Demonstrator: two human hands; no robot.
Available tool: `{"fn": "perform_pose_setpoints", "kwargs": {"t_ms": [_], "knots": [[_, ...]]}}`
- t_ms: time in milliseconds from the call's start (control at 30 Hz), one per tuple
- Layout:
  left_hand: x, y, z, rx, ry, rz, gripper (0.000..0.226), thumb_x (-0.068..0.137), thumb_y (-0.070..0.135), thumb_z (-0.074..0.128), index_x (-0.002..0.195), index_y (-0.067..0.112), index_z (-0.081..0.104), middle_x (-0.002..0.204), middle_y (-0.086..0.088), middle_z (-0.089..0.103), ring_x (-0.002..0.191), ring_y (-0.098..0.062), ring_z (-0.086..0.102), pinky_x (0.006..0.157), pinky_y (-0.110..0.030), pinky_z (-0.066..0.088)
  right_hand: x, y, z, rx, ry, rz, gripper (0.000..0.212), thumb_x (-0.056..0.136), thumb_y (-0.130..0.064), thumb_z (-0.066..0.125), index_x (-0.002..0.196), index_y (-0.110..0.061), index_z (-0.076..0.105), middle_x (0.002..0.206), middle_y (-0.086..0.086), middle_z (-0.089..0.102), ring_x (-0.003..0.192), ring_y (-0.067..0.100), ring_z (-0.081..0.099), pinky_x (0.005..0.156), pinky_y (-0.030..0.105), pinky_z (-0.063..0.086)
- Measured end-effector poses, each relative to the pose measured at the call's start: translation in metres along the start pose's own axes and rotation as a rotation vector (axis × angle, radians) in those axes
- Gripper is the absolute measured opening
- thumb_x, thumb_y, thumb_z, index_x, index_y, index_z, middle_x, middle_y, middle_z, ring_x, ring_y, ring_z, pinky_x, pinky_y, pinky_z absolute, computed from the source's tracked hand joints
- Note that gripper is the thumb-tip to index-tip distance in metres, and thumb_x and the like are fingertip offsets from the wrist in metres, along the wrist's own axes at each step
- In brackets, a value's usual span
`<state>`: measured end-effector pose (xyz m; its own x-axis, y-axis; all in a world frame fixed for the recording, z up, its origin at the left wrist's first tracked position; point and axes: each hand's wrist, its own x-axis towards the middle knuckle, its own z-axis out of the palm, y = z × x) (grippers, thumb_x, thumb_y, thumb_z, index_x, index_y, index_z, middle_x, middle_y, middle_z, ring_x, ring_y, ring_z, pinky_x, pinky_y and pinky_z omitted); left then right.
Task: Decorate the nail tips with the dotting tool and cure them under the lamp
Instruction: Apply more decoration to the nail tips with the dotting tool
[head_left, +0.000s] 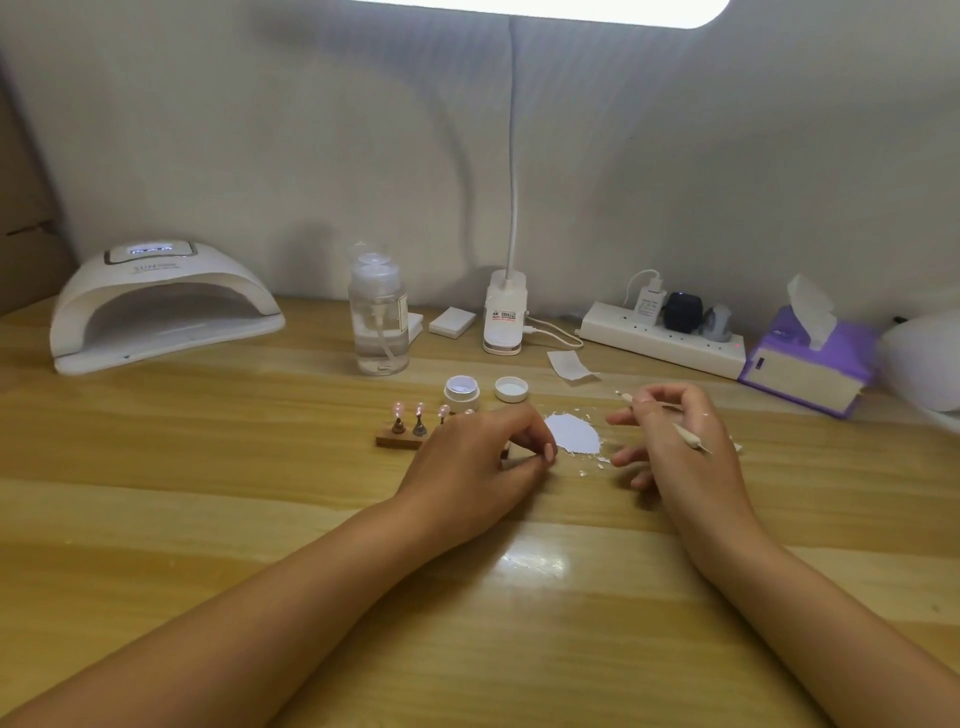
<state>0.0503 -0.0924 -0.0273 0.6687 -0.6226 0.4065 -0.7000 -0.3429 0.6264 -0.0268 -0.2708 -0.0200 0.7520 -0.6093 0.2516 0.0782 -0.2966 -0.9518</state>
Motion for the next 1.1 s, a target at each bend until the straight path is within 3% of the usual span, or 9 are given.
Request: {"fn": "perform_pose_setpoints", "kwargs": {"t_ms": [167, 267, 367, 467, 600, 800, 967, 1100], "knots": [[0.000, -0.001, 0.001, 0.009, -0.004, -0.019, 0.007, 0.087, 0.030, 0.070, 0.086, 0.035, 0.067, 0.091, 0.027, 0.068, 0.077, -0.002, 0.059, 0.075, -0.035, 0.052, -0.007, -0.008, -0.003, -0.067, -0.029, -0.145, 0.010, 0.094, -0.024, 0.066, 0.098, -0.019, 0.058, 0.081, 0.000, 0.066, 0.053, 0.005, 0.059, 0.046, 0.023, 0.045], [0.001, -0.001, 0.000, -0.002, -0.019, -0.014, 0.009, 0.087, 0.029, 0.071, 0.085, 0.037, 0.067, 0.091, 0.027, 0.069, 0.074, 0.001, 0.057, 0.073, -0.031, 0.051, -0.007, -0.013, -0.003, 0.024, 0.015, -0.046, 0.025, 0.092, -0.028, 0.068, 0.090, -0.008, 0.053, 0.063, 0.001, 0.060, 0.046, 0.006, 0.049, 0.044, 0.022, 0.039], [0.002, 0.000, -0.001, -0.005, -0.042, -0.003, 0.013, 0.087, 0.026, 0.070, 0.084, 0.038, 0.069, 0.093, 0.024, 0.071, 0.077, 0.004, 0.058, 0.069, -0.025, 0.045, -0.006, -0.016, 0.002, 0.178, 0.004, 0.094, 0.018, 0.093, -0.021, 0.067, 0.090, -0.012, 0.051, 0.052, -0.003, 0.057, 0.040, 0.004, 0.045, 0.037, 0.017, 0.034], [0.002, 0.001, -0.001, -0.001, -0.046, -0.005, 0.011, 0.087, 0.026, 0.070, 0.085, 0.037, 0.071, 0.093, 0.025, 0.071, 0.073, 0.004, 0.057, 0.070, -0.029, 0.048, -0.012, -0.015, 0.008, 0.265, -0.044, 0.158, 0.012, 0.094, -0.017, 0.061, 0.087, -0.015, 0.051, 0.053, -0.002, 0.062, 0.040, 0.006, 0.047, 0.035, 0.016, 0.033], [0.002, 0.002, -0.002, 0.026, -0.049, 0.006, 0.017, 0.085, 0.028, 0.071, 0.081, 0.045, 0.068, 0.088, 0.029, 0.069, 0.061, 0.009, 0.051, 0.069, -0.028, 0.047, -0.019, -0.016, 0.012, 0.240, -0.111, 0.103, 0.019, 0.093, -0.026, 0.066, 0.083, -0.016, 0.055, 0.062, 0.002, 0.068, 0.045, 0.007, 0.052, 0.039, 0.015, 0.036], [0.002, 0.001, -0.002, 0.001, -0.050, 0.011, 0.019, 0.085, 0.025, 0.071, 0.081, 0.043, 0.067, 0.090, 0.025, 0.071, 0.066, 0.007, 0.053, 0.065, -0.025, 0.043, -0.020, -0.018, 0.012, 0.176, -0.147, 0.104, 0.023, 0.090, -0.016, 0.067, 0.077, -0.013, 0.048, 0.055, 0.005, 0.065, 0.043, 0.010, 0.052, 0.040, 0.018, 0.040], [0.000, 0.003, -0.002, -0.025, -0.027, 0.007, 0.022, 0.084, 0.021, 0.073, 0.079, 0.040, 0.063, 0.087, 0.022, 0.071, 0.063, 0.022, 0.052, 0.067, -0.018, 0.037, -0.022, -0.018, 0.015, 0.067, -0.186, 0.096, 0.019, 0.077, -0.008, 0.062, 0.067, -0.012, 0.046, 0.051, 0.009, 0.063, 0.040, 0.010, 0.048, 0.040, 0.020, 0.038], [0.001, 0.001, -0.001, -0.022, -0.033, -0.004, 0.016, 0.083, 0.023, 0.074, 0.080, 0.037, 0.067, 0.089, 0.020, 0.073, 0.063, 0.019, 0.052, 0.065, -0.021, 0.037, -0.022, -0.017, 0.015, 0.039, -0.194, 0.088, 0.018, 0.076, -0.010, 0.062, 0.068, -0.013, 0.046, 0.054, 0.011, 0.066, 0.042, 0.011, 0.050, 0.043, 0.021, 0.040]]}}
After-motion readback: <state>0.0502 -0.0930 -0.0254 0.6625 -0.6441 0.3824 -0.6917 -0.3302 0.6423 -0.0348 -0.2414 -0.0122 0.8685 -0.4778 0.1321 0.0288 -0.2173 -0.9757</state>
